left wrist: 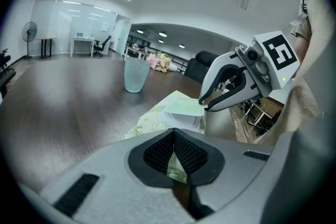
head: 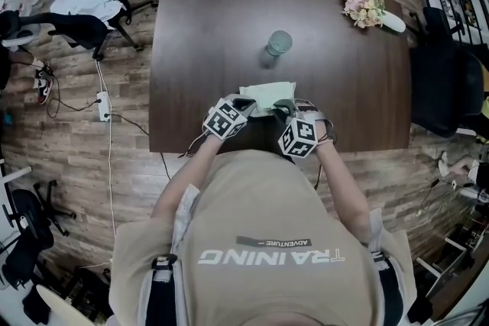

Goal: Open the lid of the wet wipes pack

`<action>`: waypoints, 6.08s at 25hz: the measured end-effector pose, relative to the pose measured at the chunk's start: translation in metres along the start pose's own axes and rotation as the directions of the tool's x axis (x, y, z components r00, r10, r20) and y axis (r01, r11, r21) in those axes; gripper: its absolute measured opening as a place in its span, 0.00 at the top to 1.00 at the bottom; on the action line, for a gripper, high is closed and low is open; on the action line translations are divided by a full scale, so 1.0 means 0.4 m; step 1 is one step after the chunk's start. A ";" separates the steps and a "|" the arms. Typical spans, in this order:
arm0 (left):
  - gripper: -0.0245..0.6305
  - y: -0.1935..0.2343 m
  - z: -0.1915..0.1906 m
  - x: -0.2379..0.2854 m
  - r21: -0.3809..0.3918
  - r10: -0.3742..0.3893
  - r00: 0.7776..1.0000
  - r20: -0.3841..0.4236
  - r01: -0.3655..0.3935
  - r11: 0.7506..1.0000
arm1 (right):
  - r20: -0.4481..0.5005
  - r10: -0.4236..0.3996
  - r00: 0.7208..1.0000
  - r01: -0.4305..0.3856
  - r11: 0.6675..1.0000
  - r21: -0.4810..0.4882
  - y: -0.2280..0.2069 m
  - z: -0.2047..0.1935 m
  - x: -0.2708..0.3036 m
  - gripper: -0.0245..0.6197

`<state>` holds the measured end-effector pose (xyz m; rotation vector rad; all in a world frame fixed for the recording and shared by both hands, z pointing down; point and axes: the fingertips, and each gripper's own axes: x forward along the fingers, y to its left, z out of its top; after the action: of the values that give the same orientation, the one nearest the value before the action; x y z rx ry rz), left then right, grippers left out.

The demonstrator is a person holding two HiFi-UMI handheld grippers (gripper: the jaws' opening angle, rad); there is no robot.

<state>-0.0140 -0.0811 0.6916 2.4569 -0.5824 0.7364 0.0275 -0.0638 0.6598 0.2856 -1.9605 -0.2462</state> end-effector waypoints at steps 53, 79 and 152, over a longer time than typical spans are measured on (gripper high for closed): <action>0.95 0.001 -0.013 0.001 0.012 0.076 0.988 -0.136 -0.075 0.997 | 0.282 -0.006 0.959 -0.063 0.970 0.237 -0.174 0.049 -0.026 0.90; 0.95 0.008 -0.003 0.006 -0.021 0.110 0.985 -0.135 -0.113 0.993 | 0.421 0.096 0.902 -0.211 0.948 0.238 -0.272 0.043 0.057 0.90; 0.95 0.015 -0.006 0.002 -0.078 0.105 0.981 -0.161 -0.119 0.990 | 0.258 0.077 0.963 -0.106 0.989 0.100 -0.208 0.003 0.169 0.94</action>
<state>-0.0175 -0.0847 0.6957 2.2763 -0.6822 0.9199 0.0078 -0.1636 0.6933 0.2448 -2.2395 -0.1149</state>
